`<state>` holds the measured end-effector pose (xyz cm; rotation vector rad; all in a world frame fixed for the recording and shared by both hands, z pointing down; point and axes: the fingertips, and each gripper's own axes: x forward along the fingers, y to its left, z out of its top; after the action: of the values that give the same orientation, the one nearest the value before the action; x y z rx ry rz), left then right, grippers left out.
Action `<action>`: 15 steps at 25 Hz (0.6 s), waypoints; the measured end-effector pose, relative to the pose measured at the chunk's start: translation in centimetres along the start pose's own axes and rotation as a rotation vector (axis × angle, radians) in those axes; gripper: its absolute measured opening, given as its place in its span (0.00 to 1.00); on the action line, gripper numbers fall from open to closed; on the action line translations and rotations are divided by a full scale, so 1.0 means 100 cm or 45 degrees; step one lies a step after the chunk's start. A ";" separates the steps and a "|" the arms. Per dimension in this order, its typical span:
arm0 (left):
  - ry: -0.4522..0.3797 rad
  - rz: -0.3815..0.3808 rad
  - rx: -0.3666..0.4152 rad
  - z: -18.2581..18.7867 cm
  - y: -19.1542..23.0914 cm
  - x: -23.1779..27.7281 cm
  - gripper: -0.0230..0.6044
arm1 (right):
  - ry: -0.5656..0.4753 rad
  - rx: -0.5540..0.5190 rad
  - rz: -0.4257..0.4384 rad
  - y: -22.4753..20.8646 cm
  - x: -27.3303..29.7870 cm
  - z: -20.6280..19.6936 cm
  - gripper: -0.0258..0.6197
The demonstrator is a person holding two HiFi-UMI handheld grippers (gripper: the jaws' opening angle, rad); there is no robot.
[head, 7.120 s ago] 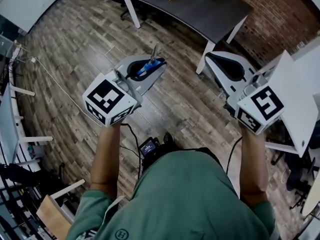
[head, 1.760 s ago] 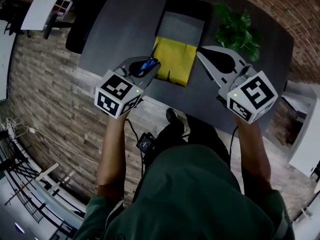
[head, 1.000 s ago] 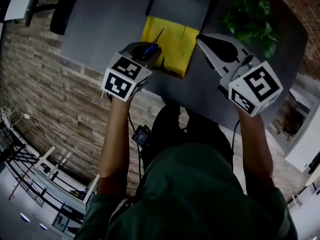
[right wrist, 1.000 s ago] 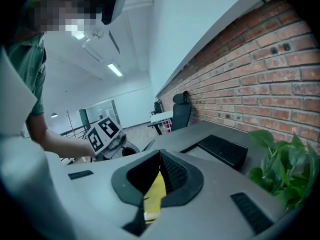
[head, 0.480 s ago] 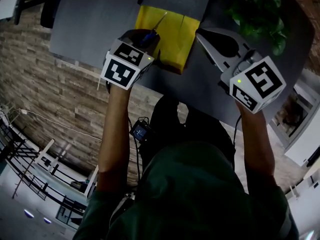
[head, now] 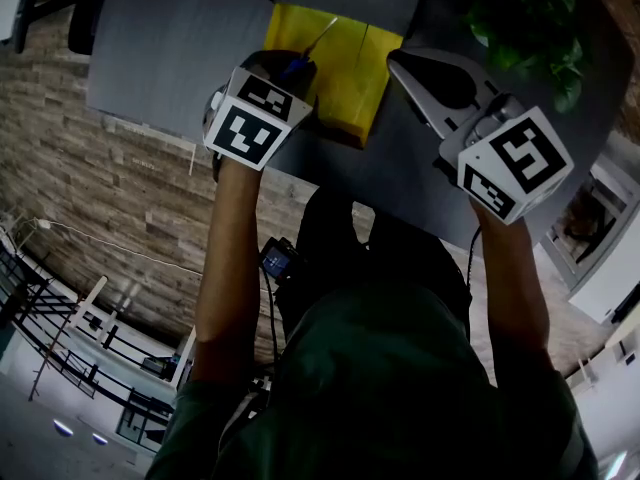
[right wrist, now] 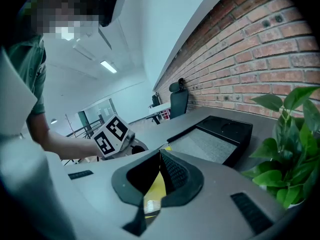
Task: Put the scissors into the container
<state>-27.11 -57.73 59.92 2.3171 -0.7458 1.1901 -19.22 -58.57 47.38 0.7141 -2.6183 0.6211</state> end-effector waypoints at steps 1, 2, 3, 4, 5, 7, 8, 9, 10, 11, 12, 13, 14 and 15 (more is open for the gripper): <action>0.008 0.000 0.004 -0.001 0.001 0.002 0.09 | 0.003 0.004 0.000 -0.001 0.001 -0.001 0.05; 0.015 0.000 0.008 -0.001 0.002 0.003 0.09 | 0.006 0.007 -0.001 -0.002 0.002 -0.001 0.05; 0.022 0.000 0.013 -0.002 0.002 0.005 0.09 | 0.008 0.010 -0.001 -0.003 0.003 -0.002 0.05; 0.028 0.001 0.018 -0.003 0.002 0.007 0.09 | 0.010 0.013 -0.001 -0.004 0.004 -0.003 0.05; 0.034 0.001 0.024 -0.003 0.002 0.009 0.09 | 0.011 0.016 -0.001 -0.004 0.005 -0.003 0.05; 0.047 0.004 0.035 -0.005 0.002 0.013 0.09 | 0.010 0.021 0.000 -0.005 0.006 -0.004 0.05; 0.055 0.008 0.041 -0.006 0.002 0.014 0.09 | 0.010 0.023 0.000 -0.005 0.006 -0.004 0.05; 0.064 0.011 0.047 -0.006 0.002 0.015 0.09 | 0.010 0.025 0.001 -0.005 0.006 -0.005 0.05; 0.071 0.012 0.052 -0.007 0.002 0.015 0.09 | 0.011 0.028 0.002 -0.005 0.006 -0.005 0.05; 0.079 0.012 0.057 -0.007 0.001 0.016 0.09 | 0.013 0.031 0.002 -0.006 0.006 -0.006 0.05; 0.088 0.009 0.064 -0.007 0.001 0.017 0.10 | 0.013 0.033 0.001 -0.007 0.006 -0.007 0.05; 0.100 0.007 0.072 -0.007 0.000 0.018 0.10 | 0.013 0.036 0.000 -0.008 0.006 -0.007 0.05; 0.112 0.006 0.080 -0.008 0.000 0.019 0.10 | 0.013 0.039 -0.002 -0.009 0.006 -0.007 0.05; 0.123 0.008 0.088 -0.008 0.000 0.020 0.10 | 0.011 0.041 -0.003 -0.009 0.005 -0.007 0.05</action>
<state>-26.64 -57.72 62.00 2.2954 -0.6884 1.3399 -18.97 -59.11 48.51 0.7223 -2.6044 0.6659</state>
